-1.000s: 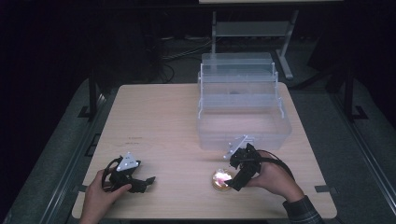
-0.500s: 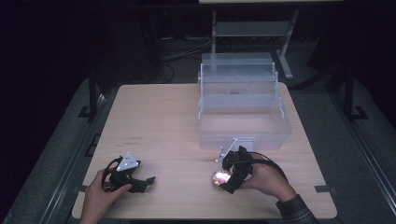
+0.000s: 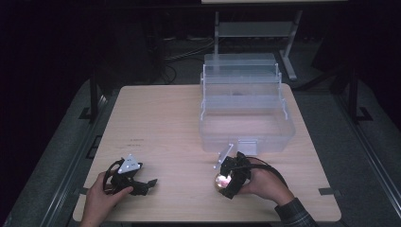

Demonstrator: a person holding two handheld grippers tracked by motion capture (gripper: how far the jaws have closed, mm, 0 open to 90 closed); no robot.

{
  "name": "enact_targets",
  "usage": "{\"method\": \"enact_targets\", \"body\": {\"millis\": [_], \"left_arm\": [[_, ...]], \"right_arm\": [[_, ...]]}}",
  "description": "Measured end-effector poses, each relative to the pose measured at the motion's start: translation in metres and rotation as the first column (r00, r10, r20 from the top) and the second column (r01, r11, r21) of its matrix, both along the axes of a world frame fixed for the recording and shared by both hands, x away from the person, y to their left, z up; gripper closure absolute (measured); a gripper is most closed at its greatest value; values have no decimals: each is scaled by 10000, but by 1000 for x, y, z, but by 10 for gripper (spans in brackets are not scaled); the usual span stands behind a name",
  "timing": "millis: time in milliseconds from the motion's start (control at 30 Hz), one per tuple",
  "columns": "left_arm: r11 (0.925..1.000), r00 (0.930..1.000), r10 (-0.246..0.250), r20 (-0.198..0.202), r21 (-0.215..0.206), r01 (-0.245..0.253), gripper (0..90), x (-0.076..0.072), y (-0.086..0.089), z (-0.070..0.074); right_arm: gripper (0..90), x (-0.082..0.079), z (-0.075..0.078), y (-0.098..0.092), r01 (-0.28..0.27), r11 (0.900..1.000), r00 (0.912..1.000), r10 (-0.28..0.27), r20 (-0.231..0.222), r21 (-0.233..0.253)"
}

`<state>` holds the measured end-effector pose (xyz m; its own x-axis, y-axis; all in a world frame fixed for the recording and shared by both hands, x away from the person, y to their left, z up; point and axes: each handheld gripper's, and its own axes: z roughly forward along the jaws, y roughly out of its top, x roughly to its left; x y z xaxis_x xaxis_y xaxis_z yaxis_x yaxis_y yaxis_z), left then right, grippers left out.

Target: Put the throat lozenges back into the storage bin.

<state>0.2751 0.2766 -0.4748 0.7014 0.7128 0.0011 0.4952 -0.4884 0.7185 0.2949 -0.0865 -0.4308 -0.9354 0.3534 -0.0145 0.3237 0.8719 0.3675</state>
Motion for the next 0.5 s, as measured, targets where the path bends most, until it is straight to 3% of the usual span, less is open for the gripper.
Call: {"method": "enact_targets", "body": {"millis": [500], "left_arm": [[10000, 10000, -1, -1, 1, 1, 106, 0, 0, 0]], "right_arm": [[64, -1, -12, 8, -115, 9993, 9995, 104, -301, -352]]}}
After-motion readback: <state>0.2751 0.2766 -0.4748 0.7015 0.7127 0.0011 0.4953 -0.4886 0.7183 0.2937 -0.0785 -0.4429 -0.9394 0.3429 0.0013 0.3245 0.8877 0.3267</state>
